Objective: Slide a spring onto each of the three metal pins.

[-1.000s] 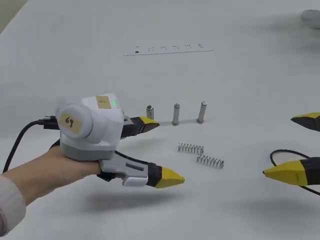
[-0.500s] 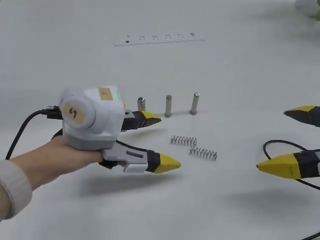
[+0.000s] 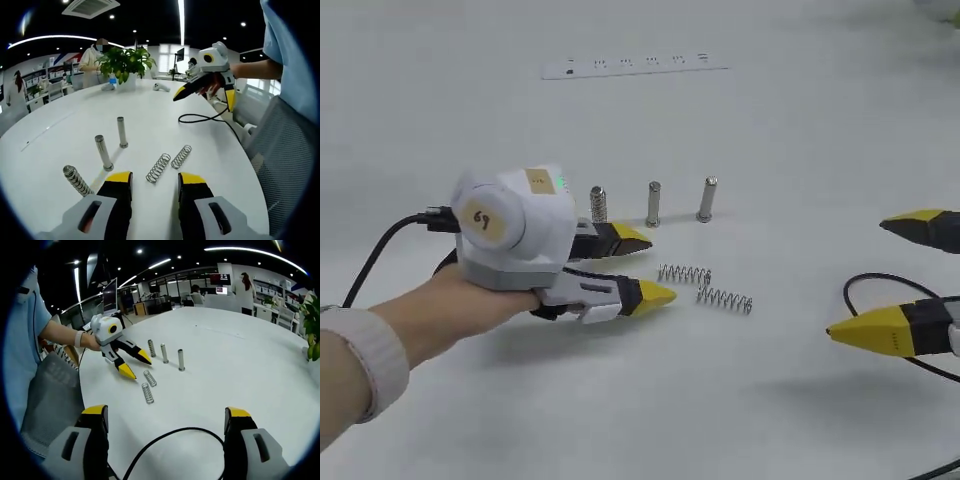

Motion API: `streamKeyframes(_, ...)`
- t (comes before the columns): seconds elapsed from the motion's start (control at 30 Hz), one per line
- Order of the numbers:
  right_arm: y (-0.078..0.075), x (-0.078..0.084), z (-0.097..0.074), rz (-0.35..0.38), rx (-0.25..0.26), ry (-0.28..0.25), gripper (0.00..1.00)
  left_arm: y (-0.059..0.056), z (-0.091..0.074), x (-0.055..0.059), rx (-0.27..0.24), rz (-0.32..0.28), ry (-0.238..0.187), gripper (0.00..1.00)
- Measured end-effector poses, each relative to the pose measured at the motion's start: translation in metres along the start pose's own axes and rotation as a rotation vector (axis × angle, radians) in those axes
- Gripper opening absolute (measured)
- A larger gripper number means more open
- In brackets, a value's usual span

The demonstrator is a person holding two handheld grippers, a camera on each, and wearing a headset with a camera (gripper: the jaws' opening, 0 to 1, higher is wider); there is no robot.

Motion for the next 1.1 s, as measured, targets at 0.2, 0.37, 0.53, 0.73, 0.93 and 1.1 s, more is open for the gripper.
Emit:
streamKeyframes(0.2, 0.000, 0.002, 0.000, 0.005, -0.001, 0.010, 0.95, 0.001, 0.003, 0.003, 0.005, -0.002, 0.005, 0.24)
streamKeyframes(0.37, 0.000, 0.003, -0.001, 0.010, 0.003, 0.010, 0.94, 0.003, 0.006, 0.004, 0.004, 0.005, 0.005, 0.20)
streamKeyframes(0.53, 0.001, 0.004, -0.002, 0.011, 0.006, 0.015, 0.93, 0.004, 0.008, 0.008, 0.009, 0.013, 0.016, 0.16)
streamKeyframes(0.73, 0.001, 0.004, -0.003, 0.013, 0.009, 0.017, 0.93, 0.005, 0.009, 0.009, 0.013, 0.016, 0.016, 0.12)
streamKeyframes(0.93, 0.001, 0.005, -0.003, 0.018, 0.009, 0.016, 0.93, 0.005, 0.010, 0.010, 0.018, 0.018, 0.018, 0.09)
streamKeyframes(1.1, 0.002, 0.006, -0.003, 0.020, 0.009, 0.018, 0.92, 0.004, 0.011, 0.009, 0.018, 0.023, 0.016, 0.07)
Point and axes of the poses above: the centre of the closed fingertips' face, and the gripper's own axes: z roughly forward along the fingers, y roughly to its left, x roughly out of its underside, the point moved 5 cm from there along -z, roughly backward along the fingers, and after that the axes turned 10 degrees about -x, right-handed, at the moved point
